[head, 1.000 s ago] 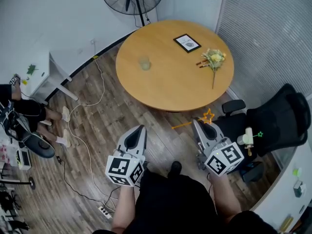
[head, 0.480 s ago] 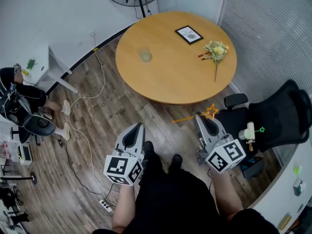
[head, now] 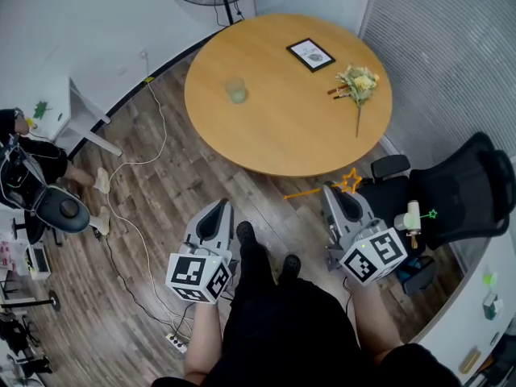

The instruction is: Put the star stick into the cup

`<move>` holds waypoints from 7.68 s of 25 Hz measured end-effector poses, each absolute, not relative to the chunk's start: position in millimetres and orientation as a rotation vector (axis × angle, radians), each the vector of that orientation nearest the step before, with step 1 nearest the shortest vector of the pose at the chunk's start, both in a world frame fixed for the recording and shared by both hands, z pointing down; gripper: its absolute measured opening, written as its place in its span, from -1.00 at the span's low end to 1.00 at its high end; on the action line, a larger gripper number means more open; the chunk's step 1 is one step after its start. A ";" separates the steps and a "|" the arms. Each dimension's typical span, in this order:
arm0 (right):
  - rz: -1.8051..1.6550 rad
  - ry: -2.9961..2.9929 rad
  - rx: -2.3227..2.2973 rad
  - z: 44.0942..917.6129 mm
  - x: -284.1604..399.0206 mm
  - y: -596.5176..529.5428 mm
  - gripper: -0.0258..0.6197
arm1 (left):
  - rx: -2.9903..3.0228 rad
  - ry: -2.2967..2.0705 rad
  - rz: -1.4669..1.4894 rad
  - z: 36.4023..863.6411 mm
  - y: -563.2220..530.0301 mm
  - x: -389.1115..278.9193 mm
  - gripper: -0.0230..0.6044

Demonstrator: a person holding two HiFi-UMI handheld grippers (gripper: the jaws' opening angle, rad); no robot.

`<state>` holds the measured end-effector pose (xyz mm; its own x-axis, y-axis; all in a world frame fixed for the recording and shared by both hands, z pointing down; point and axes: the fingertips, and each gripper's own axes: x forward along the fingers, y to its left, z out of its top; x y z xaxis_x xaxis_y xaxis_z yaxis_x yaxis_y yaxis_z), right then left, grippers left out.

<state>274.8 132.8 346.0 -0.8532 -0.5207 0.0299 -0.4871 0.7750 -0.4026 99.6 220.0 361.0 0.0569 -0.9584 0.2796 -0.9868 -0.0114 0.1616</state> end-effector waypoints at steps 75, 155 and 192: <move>-0.703 2.850 -0.825 355.0 31.2 -156.5 -0.85 | 2.079 -1.825 0.280 395.2 -58.9 -95.2 -0.93; -1.191 2.768 -1.310 542.6 -60.7 -228.3 -0.84 | 2.166 -1.338 0.403 485.4 -174.1 -164.7 -0.93; -1.298 2.784 -1.334 572.9 -59.3 -226.9 -0.76 | 2.160 -1.346 0.410 483.9 -172.1 -160.1 -0.93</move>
